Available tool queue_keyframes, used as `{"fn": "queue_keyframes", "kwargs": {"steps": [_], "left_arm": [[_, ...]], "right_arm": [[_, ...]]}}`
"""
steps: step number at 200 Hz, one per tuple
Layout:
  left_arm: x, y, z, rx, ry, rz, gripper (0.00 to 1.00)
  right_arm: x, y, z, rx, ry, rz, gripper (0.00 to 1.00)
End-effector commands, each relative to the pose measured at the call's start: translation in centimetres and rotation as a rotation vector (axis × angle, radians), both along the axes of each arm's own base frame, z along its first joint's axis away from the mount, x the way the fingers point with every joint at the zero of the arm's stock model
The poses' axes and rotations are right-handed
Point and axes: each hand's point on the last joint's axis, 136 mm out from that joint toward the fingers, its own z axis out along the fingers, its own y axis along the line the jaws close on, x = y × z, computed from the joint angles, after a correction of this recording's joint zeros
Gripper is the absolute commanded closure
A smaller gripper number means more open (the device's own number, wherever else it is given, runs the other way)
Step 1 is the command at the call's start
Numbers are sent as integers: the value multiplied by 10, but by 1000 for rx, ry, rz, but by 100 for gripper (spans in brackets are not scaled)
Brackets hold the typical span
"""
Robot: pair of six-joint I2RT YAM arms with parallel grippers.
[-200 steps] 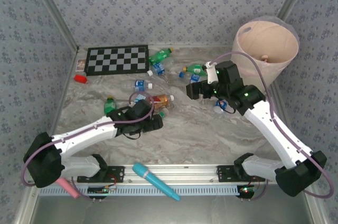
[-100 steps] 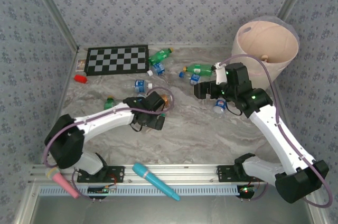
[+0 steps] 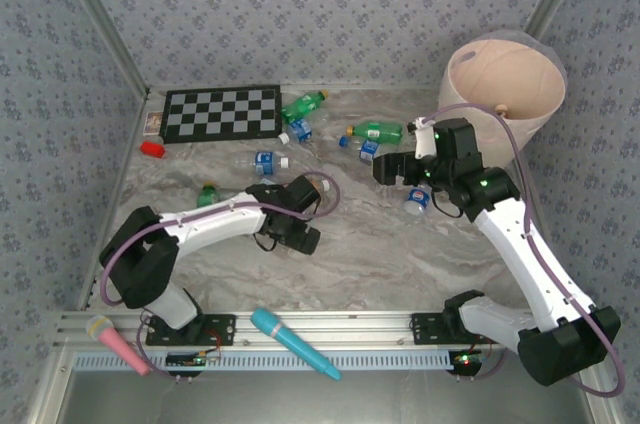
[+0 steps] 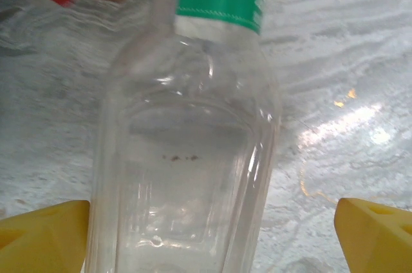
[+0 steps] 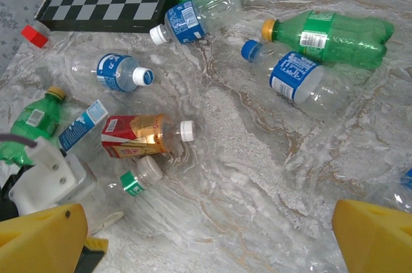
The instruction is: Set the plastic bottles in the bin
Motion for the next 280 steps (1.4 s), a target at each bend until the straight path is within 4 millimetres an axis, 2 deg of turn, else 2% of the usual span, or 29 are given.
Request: {"fn": "queue_keyframes", "kwargs": {"steps": [1, 60, 90, 110, 130, 156, 192, 241, 280], "left_arm": [[-12, 5, -12, 30, 42, 26, 7], [-9, 9, -22, 63, 26, 52, 19], [-14, 10, -25, 66, 34, 40, 31], [-14, 10, -20, 57, 20, 38, 48], [-13, 7, -10, 34, -2, 42, 52], [-11, -1, 10, 9, -52, 26, 52], [-6, -26, 50, -29, -153, -26, 51], [11, -61, 110, -145, -289, -65, 52], [19, -78, 141, -215, -349, -89, 52]], "right_arm": [[3, 0, -2, 16, 6, 0, 1], [5, 0, 3, 24, -12, -4, 0], [4, -1, 2, 41, 8, -23, 0], [4, -2, 1, 50, 15, -27, 0], [6, -3, 1, 68, 26, -43, 0], [8, 0, -2, 110, 51, -45, 0], [9, 14, 3, 224, 77, 16, 0], [12, 37, 9, 377, 128, 96, 22], [15, 56, 7, 494, 203, 143, 33]]}}
